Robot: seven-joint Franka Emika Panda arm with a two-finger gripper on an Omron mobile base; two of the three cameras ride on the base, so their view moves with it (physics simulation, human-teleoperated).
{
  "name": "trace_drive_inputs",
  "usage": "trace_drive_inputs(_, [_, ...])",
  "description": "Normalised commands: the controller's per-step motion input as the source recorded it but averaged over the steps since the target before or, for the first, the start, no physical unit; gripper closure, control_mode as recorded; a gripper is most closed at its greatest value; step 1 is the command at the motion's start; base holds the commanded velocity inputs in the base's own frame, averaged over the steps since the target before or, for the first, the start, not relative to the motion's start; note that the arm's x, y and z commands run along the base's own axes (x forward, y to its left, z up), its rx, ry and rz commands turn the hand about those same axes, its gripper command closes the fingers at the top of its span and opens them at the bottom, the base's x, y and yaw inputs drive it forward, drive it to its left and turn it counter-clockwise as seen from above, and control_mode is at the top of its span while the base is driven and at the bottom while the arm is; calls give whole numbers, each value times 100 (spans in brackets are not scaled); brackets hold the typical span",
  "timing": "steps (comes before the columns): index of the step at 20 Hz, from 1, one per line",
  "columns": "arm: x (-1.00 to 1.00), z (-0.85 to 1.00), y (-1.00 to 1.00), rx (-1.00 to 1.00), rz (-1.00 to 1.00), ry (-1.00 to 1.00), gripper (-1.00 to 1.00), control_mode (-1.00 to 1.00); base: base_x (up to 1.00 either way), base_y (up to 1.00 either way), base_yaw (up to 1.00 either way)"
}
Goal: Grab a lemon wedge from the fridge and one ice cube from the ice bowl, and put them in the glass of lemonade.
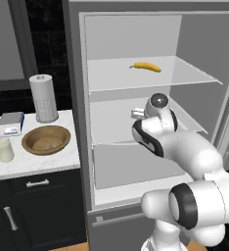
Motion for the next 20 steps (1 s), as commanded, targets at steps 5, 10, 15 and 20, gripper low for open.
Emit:
trace_drive_inputs(5, [26,-15,0,0,-1,0,-100,-100,0,0,0])
trace_drive_inputs(10, [25,-10,0,0,-2,0,-100,-100,0,0,0])
trace_drive_inputs(15, [23,-9,0,0,-1,0,-100,-100,0,0,0])
trace_drive_inputs(20, [16,-14,0,0,-1,0,-100,-100,0,0,0])
